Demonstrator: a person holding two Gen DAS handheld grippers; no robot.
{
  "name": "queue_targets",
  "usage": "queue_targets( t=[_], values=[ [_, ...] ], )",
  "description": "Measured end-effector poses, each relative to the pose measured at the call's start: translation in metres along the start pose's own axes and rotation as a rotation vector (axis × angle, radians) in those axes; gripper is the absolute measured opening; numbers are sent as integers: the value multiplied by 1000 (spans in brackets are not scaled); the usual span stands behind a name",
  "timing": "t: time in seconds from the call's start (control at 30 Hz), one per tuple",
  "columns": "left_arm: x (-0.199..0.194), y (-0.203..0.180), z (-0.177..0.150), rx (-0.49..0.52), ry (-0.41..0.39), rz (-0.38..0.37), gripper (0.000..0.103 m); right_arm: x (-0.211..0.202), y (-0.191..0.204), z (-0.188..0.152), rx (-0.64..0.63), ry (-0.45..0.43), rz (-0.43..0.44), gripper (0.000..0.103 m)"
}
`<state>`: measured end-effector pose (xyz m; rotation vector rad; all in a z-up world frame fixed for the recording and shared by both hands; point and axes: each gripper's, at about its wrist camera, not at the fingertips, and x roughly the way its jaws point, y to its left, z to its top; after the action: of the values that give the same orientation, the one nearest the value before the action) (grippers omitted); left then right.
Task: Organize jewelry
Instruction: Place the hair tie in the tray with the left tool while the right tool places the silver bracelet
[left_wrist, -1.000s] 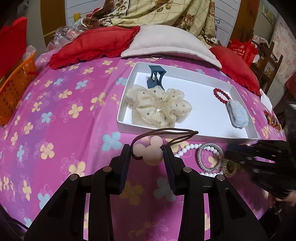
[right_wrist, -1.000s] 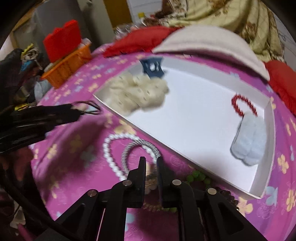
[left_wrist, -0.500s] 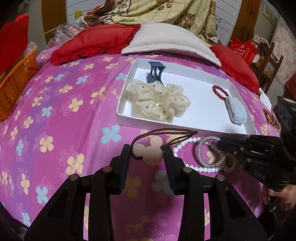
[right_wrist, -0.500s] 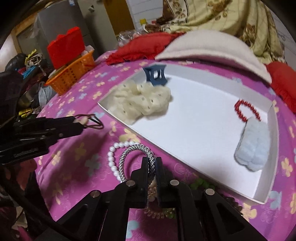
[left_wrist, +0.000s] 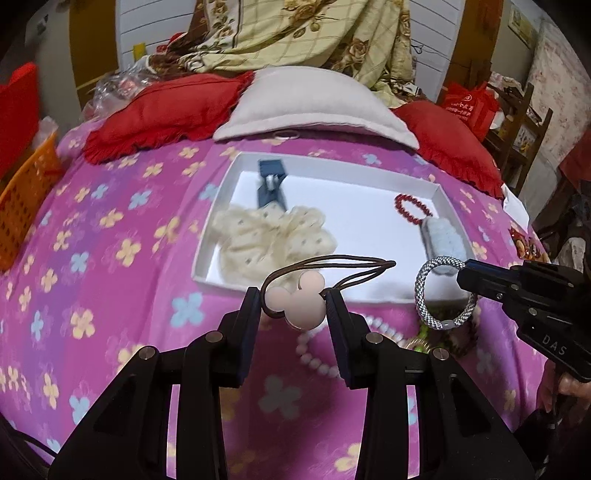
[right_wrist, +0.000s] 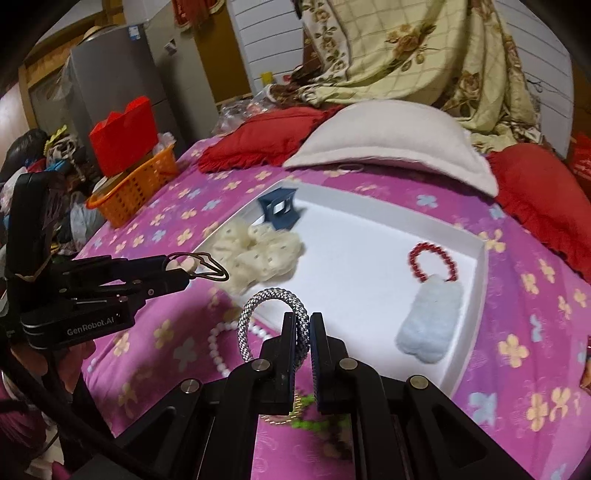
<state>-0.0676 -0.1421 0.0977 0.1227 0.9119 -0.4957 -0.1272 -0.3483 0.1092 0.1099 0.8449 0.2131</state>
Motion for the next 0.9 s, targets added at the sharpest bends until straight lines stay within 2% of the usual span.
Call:
queue_targets(
  t=[0.43,0.67,0.9],
  values=[
    [38,-43,52,67,-2,15,35,11,-53,31,39,0,-85,6],
    [77,-50,82,32,31,9,35,38,-84,57,84,21,-127,6],
    [115,-47,95,-5,65,59,35,84,-100,73,114,78,-126,6]
  ],
)
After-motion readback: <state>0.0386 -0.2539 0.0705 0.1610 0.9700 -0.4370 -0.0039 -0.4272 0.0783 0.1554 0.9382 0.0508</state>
